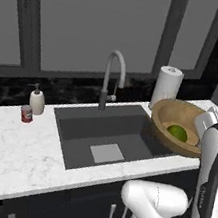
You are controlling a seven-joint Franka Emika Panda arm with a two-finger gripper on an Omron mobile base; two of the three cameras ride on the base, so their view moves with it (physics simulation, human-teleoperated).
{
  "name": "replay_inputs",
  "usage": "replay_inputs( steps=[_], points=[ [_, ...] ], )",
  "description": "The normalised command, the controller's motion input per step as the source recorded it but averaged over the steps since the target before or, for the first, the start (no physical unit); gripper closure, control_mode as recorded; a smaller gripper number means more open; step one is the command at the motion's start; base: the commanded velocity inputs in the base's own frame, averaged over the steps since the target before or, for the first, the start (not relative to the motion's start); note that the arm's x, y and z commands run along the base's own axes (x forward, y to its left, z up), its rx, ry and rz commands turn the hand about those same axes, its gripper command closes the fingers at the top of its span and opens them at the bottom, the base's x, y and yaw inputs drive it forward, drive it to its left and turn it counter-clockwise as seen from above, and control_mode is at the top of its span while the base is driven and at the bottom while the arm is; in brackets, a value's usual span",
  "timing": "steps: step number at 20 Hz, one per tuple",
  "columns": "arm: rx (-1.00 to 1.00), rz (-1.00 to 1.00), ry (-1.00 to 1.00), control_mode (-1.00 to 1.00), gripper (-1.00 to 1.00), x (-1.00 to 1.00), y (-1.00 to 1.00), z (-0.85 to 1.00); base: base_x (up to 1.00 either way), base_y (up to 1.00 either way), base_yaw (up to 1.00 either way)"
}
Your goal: Pick the lime from the sink and place it in the bowl. Then pick the bowl and place it in the microwave. Then close the microwave door and press the start button.
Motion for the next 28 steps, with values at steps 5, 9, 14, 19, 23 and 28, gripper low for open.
replay_inputs(
  steps=[5,9,14,19,23,28],
  points=[
    [0.0,0.0,0.0,1.0,1.0,0.0,0.0,0.0,0.0,-0.18,-0.93],
    [0.0,0.0,0.0,1.0,1.0,0.0,0.0,0.0,0.0,-0.03,-0.99],
    [0.0,0.0,0.0,1.0,1.0,0.0,0.0,0.0,0.0,-0.08,-0.97],
    [0.0,0.0,0.0,1.0,1.0,0.0,0.0,0.0,0.0,-0.42,-0.89],
    [0.0,0.0,0.0,1.0,1.0,0.0,0.0,0.0,0.0,-0.41,-0.87],
    [0.0,0.0,0.0,1.0,1.0,0.0,0.0,0.0,0.02,-0.18,-0.82]
  ],
)
